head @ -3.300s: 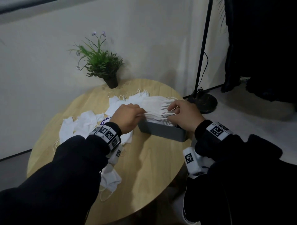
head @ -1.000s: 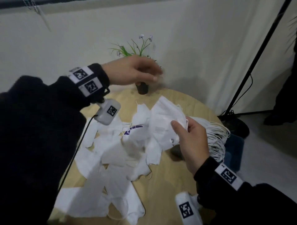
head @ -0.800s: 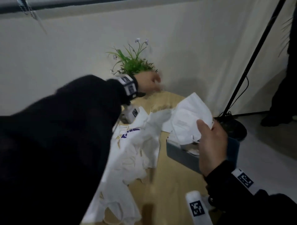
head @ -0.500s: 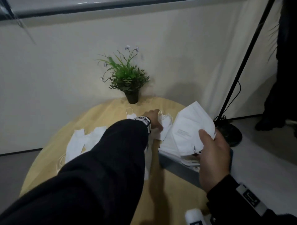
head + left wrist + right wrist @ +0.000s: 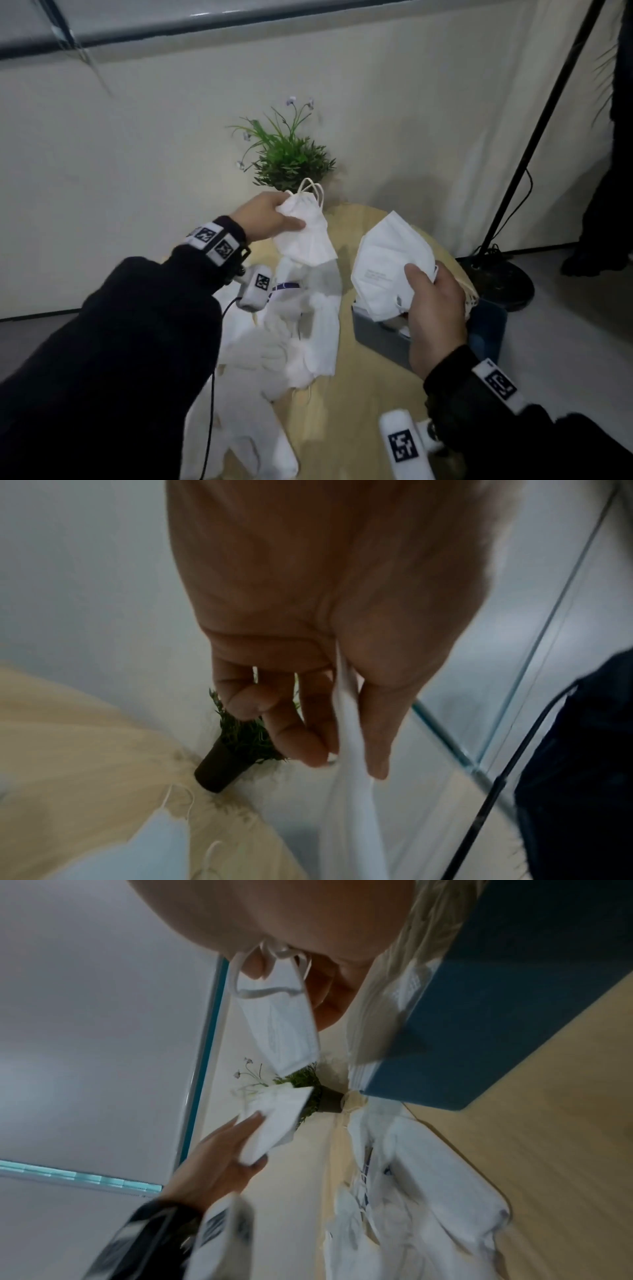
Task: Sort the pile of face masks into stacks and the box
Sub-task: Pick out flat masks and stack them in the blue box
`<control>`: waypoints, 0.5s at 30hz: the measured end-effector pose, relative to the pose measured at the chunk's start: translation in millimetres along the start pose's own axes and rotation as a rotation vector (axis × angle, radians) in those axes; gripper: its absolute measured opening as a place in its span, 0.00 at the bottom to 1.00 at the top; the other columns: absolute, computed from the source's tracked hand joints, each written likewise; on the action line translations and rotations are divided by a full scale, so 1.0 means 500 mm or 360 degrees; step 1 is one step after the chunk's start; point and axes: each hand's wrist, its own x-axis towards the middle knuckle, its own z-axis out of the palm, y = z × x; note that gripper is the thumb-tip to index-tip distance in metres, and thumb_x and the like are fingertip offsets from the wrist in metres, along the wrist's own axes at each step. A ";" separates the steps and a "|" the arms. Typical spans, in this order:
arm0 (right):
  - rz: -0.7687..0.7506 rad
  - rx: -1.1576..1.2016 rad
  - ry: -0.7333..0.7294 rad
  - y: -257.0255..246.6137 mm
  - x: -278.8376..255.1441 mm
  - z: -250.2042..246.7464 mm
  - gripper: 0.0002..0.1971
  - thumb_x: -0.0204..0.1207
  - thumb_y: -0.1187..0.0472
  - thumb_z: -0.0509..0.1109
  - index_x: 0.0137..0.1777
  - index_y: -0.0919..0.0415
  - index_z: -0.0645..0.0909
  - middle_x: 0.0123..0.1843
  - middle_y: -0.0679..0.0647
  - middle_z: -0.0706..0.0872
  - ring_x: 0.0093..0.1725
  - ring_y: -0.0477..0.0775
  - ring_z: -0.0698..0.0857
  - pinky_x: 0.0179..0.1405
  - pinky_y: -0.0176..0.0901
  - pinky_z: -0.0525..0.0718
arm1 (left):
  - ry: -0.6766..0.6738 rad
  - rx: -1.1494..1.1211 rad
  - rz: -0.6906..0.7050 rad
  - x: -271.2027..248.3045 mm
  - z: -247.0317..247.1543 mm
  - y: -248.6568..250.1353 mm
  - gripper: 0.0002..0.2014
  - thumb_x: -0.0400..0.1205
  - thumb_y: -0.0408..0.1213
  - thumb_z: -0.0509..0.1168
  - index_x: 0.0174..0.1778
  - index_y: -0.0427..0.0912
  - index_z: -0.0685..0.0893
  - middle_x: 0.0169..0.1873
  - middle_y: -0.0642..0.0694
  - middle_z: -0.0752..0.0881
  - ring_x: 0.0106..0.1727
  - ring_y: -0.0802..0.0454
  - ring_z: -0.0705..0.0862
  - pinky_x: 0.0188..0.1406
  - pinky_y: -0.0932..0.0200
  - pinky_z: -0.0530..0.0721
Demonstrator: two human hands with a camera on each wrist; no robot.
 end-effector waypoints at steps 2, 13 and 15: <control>0.0039 -0.0040 -0.0069 0.002 -0.012 0.014 0.11 0.87 0.66 0.67 0.47 0.52 0.87 0.46 0.41 0.94 0.49 0.48 0.92 0.42 0.42 0.88 | -0.0024 -0.0191 -0.0039 -0.087 -0.034 -0.018 0.14 0.77 0.34 0.81 0.56 0.45 0.86 0.50 0.44 0.91 0.52 0.43 0.91 0.50 0.47 0.89; 0.0063 -0.0535 -0.0392 0.049 -0.077 0.045 0.05 0.81 0.61 0.75 0.43 0.61 0.87 0.40 0.61 0.90 0.41 0.55 0.86 0.44 0.51 0.83 | 0.0160 0.0773 -0.0685 -0.390 0.002 -0.227 0.21 0.78 0.39 0.78 0.66 0.40 0.83 0.54 0.40 0.89 0.44 0.45 0.89 0.43 0.51 0.89; 0.0033 -0.0590 -0.0430 0.056 -0.082 0.046 0.08 0.80 0.60 0.76 0.41 0.62 0.86 0.37 0.62 0.88 0.40 0.55 0.84 0.44 0.51 0.81 | 0.0342 0.0577 -0.0643 -0.412 -0.012 -0.242 0.29 0.75 0.38 0.80 0.73 0.45 0.81 0.56 0.39 0.89 0.47 0.45 0.89 0.48 0.51 0.89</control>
